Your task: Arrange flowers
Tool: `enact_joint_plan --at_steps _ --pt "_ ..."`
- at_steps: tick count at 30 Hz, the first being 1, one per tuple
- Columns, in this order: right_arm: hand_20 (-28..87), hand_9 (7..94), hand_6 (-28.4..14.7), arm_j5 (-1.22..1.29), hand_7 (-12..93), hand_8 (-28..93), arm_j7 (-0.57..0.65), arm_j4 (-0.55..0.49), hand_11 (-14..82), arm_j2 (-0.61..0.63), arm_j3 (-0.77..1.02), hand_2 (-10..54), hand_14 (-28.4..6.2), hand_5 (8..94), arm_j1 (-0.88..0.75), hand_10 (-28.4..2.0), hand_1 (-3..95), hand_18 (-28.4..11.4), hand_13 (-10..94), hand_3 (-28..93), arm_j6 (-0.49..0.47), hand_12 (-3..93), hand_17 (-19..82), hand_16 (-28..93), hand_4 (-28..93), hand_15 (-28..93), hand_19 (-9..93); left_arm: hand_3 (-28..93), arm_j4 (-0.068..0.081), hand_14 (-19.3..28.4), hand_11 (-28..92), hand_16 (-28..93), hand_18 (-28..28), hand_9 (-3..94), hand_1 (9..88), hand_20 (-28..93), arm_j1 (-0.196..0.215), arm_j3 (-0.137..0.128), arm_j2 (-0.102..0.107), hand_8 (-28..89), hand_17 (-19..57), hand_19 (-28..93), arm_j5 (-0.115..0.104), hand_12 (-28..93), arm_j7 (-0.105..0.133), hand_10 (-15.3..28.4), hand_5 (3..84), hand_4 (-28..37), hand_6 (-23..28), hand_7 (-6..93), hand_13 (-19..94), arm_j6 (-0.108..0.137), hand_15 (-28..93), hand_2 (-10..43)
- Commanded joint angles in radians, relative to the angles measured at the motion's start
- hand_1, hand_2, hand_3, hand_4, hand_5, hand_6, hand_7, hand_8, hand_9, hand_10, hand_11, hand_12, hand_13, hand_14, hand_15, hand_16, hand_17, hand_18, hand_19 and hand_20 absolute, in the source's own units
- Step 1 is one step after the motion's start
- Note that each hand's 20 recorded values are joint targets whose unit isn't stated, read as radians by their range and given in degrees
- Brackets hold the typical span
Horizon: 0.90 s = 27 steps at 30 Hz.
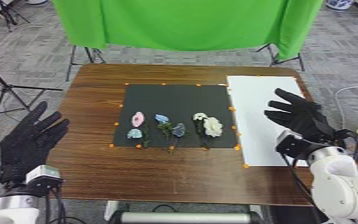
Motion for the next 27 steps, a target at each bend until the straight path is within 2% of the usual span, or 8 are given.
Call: enact_joint_plan --at_steps 1,5,9,27 --pt "21 51.2 2.4 0.006 20 -16 -0.032 -0.001 12.9 -0.003 0.006 11.5 -20.3 47.5 -0.011 -15.8 17.2 -21.2 41 93 -0.009 11.7 5 11 -22 32 52 81 0.000 26.4 23 -7 28.4 35.8 23.3 -16 0.005 0.004 0.001 -9 -5.8 63 0.006 10 -0.009 19.3 36.7 -20.8 8.3 11.7 28 -0.007 44 4.9" --pt "21 51.2 2.4 0.000 20 -16 -0.025 0.000 12.9 -0.006 0.003 11.5 -20.3 47.5 -0.003 -15.8 17.2 -21.2 41 93 -0.013 11.7 5 11 -22 33 52 81 -0.002 26.4 23 -8 28.4 35.8 23.3 -16 0.009 0.006 0.002 -9 -5.8 63 0.006 10 -0.004 19.4 36.7 -20.7 8.3 11.7 28 -0.005 44 4.9" --pt "21 51.2 2.4 -0.001 20 -16 -0.024 -0.003 13.0 -0.009 0.007 11.7 -20.2 47.5 -0.010 -15.8 17.1 -21.2 41 93 -0.015 11.8 5 11 -22 33 52 81 -0.002 26.5 23 -8 28.4 35.8 23.3 -16 0.005 0.005 0.002 -9 -5.8 63 0.009 10 -0.013 19.4 36.7 -20.8 8.3 11.7 28 -0.008 44 5.0" --pt "21 51.4 2.5 0.010 20 -16 -0.032 -0.003 13.0 -0.003 0.011 12.0 -20.3 48.0 -0.021 -15.7 17.1 -21.2 41 93 -0.023 11.7 5 11 -23 33 52 81 -0.003 26.5 23 -8 28.4 35.7 23.3 -16 -0.001 0.013 0.004 -9 -5.8 64 0.012 10 -0.017 19.4 36.7 -20.7 8.4 11.7 28 -0.007 44 5.1"
